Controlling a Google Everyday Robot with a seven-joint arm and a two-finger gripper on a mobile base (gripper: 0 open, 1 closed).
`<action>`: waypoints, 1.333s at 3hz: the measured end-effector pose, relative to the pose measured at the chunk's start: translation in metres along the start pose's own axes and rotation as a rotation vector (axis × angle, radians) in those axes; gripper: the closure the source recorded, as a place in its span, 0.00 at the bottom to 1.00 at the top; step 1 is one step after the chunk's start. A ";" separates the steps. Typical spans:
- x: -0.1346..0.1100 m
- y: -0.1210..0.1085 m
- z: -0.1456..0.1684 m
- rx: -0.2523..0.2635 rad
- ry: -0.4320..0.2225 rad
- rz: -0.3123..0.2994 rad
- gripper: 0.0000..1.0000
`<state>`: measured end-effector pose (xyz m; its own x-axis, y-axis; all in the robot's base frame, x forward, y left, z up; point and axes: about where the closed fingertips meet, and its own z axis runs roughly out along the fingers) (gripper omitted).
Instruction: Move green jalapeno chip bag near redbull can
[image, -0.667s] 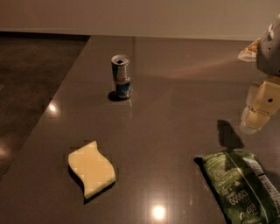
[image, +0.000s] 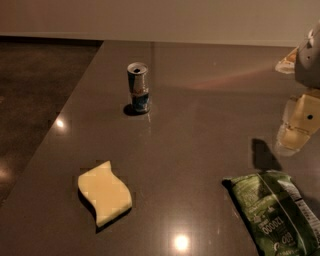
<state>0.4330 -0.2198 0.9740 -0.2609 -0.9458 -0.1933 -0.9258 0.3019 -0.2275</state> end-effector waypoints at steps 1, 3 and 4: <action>0.007 0.018 -0.001 -0.020 0.005 0.051 0.00; 0.034 0.069 0.018 -0.089 0.032 0.202 0.00; 0.040 0.091 0.035 -0.123 0.061 0.228 0.00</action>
Offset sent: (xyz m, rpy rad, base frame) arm -0.0770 -0.0133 -0.0424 0.0552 0.1479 -0.1956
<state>0.3479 -0.2259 0.9117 -0.4795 -0.8615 -0.1672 -0.8664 0.4950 -0.0659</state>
